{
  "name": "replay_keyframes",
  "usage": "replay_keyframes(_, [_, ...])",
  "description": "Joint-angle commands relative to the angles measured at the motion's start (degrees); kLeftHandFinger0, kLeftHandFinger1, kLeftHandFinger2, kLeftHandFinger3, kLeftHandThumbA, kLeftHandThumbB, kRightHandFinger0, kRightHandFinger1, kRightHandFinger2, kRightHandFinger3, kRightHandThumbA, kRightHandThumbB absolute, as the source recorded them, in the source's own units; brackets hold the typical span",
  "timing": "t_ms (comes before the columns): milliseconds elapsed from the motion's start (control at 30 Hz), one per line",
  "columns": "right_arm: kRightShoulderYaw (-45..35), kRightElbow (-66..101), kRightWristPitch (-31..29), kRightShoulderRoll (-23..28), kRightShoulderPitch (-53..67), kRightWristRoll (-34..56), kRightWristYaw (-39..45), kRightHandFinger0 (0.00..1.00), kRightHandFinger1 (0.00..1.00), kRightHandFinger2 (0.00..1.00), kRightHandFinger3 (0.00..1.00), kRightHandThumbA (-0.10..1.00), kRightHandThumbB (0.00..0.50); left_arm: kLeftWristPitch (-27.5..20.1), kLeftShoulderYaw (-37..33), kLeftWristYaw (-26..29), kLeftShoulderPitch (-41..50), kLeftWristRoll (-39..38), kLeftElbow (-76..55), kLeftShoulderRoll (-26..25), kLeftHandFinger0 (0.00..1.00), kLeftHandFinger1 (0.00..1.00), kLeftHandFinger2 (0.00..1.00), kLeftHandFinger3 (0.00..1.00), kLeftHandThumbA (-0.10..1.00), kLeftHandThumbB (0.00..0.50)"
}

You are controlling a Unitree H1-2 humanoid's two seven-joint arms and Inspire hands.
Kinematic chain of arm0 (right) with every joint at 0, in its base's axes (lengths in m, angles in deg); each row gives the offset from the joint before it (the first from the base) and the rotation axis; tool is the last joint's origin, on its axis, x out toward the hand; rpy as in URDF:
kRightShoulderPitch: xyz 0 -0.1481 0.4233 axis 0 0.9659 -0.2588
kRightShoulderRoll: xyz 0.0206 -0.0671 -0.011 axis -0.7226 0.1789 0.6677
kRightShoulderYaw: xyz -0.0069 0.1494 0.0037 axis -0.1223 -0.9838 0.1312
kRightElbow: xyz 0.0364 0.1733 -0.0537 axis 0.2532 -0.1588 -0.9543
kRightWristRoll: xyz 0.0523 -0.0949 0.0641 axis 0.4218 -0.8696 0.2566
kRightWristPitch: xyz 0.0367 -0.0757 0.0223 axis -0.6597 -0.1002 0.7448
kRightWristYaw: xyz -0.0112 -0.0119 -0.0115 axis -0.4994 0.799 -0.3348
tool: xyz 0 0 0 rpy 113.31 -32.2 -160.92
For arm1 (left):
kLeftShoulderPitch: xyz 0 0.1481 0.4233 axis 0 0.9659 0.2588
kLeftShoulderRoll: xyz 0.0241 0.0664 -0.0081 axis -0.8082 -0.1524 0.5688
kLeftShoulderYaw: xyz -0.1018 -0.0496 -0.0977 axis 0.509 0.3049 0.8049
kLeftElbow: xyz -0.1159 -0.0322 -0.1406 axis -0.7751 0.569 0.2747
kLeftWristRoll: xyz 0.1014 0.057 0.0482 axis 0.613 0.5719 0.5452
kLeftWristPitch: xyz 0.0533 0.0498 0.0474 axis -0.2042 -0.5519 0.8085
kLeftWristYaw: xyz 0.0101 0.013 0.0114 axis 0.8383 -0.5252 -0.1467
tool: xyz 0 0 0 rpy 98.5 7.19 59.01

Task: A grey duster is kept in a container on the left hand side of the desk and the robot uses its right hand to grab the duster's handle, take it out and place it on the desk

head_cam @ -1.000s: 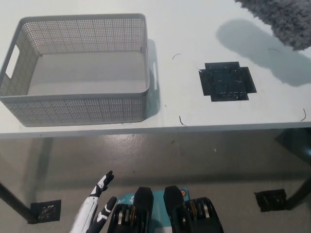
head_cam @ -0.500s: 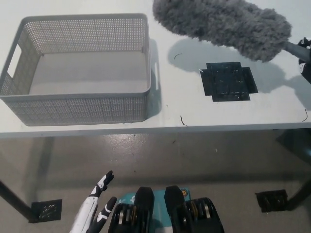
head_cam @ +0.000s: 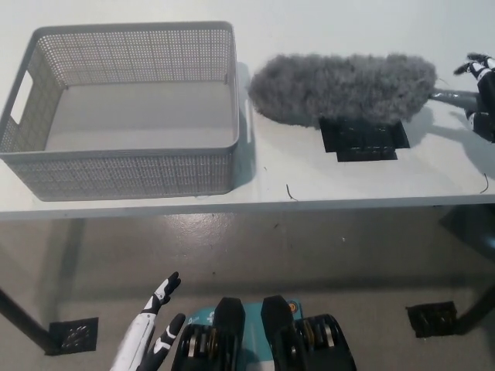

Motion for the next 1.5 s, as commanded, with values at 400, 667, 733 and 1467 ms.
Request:
replay_keyframes(400, [-2.6, 15.8, 26.5, 5.1, -7.0, 2.5, 35.0, 1.00, 1.00, 1.00, 1.00, 0.68, 0.500, -2.2, 0.6, 1.1, -0.9, 0.1, -1.0, -0.5, 1.00, 1.00, 1.00, 1.00, 1.00, 0.014])
replay_keyframes(667, [-18.9, 28.7, 33.9, 11.8, -12.2, 42.8, 64.5, 1.00, 1.00, 1.00, 1.00, 0.69, 0.500, -1.9, 0.6, 0.6, -1.4, -0.3, -1.2, -0.9, 1.00, 1.00, 1.00, 1.00, 1.00, 0.000])
replay_keyframes(733, [-21.7, 30.1, 33.9, 15.1, -15.9, 53.3, 70.3, 1.00, 1.00, 1.00, 1.00, 0.68, 0.500, -1.4, 0.5, 0.3, -1.2, -0.4, -1.5, -0.8, 1.00, 1.00, 1.00, 1.00, 1.00, 0.000])
replay_keyframes(1467, [-39.3, 55.5, 33.9, 17.2, -18.1, 116.2, 37.2, 1.00, 1.00, 1.00, 1.00, 1.00, 0.500, -2.2, 0.3, 0.6, -0.5, -0.3, -0.9, -0.8, 1.00, 1.00, 1.00, 1.00, 1.00, 0.000])
